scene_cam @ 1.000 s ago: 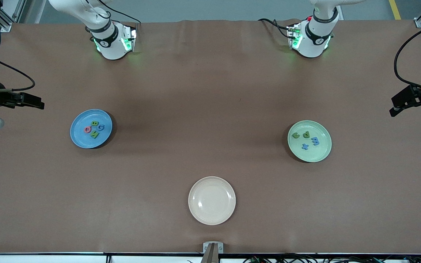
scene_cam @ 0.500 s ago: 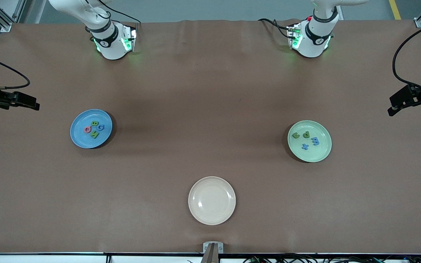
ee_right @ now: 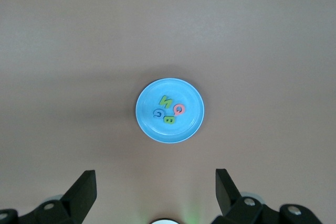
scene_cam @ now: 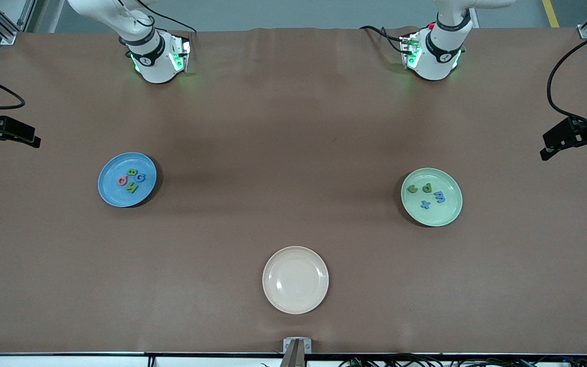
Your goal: Sort uppercase to blue plate, lowercase to green plate
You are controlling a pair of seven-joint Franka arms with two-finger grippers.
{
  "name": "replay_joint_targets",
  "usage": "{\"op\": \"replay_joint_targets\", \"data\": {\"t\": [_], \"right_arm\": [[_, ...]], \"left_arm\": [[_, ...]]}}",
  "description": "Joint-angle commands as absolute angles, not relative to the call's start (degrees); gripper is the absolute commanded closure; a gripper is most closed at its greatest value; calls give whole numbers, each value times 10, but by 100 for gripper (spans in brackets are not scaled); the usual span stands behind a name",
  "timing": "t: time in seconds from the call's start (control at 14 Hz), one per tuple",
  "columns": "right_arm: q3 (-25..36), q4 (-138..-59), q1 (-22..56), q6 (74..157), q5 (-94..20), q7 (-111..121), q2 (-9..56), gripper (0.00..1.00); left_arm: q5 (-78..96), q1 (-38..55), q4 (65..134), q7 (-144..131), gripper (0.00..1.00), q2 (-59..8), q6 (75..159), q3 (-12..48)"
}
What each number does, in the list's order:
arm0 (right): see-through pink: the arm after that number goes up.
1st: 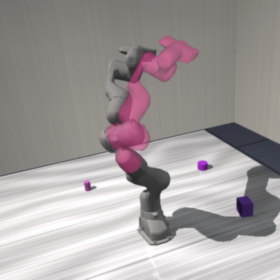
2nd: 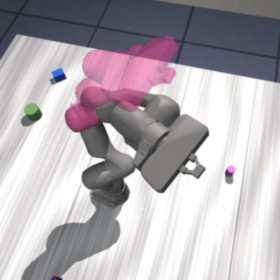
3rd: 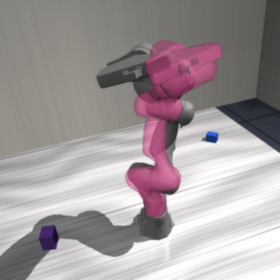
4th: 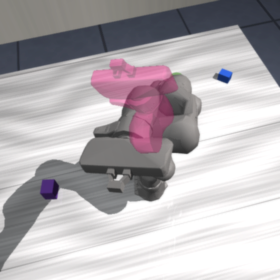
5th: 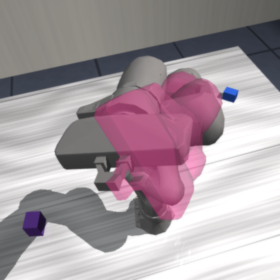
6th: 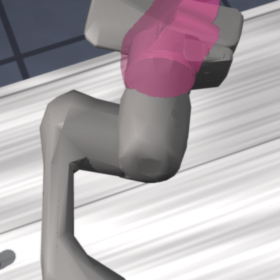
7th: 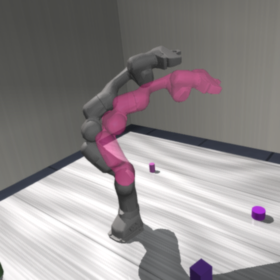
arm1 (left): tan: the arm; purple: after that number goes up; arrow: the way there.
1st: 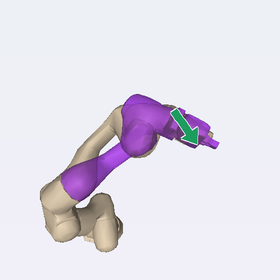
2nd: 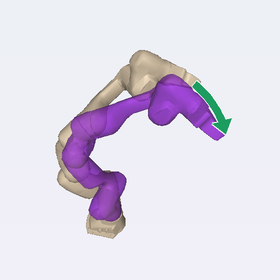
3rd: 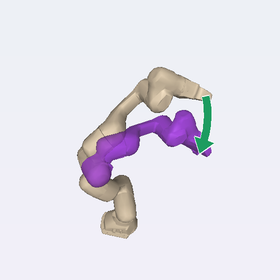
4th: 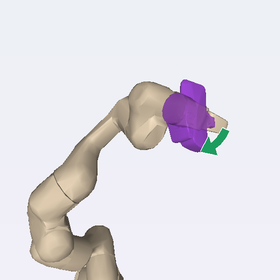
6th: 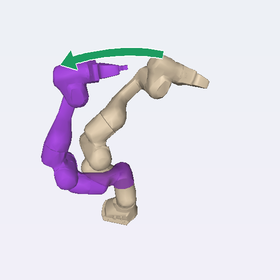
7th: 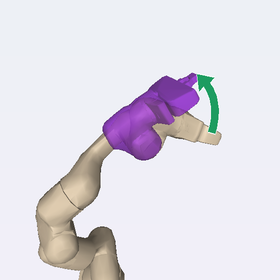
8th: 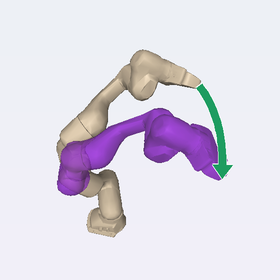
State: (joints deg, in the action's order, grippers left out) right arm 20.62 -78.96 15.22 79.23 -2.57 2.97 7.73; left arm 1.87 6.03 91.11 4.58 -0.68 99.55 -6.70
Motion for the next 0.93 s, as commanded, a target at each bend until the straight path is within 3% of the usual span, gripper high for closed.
{"op": "replay_joint_targets", "data": {"t": [0.0,0.36,0.86], "right_arm": [[206,-772,148,776,-30,32,79,0],[204,-778,125,737,-37,32,77,0],[196,-774,128,744,-33,33,69,0]], "left_arm": [[26,64,903,46,0,-6,976,-72],[26,66,904,46,0,3,976,-68],[18,64,903,-18,0,16,968,-35]]}}
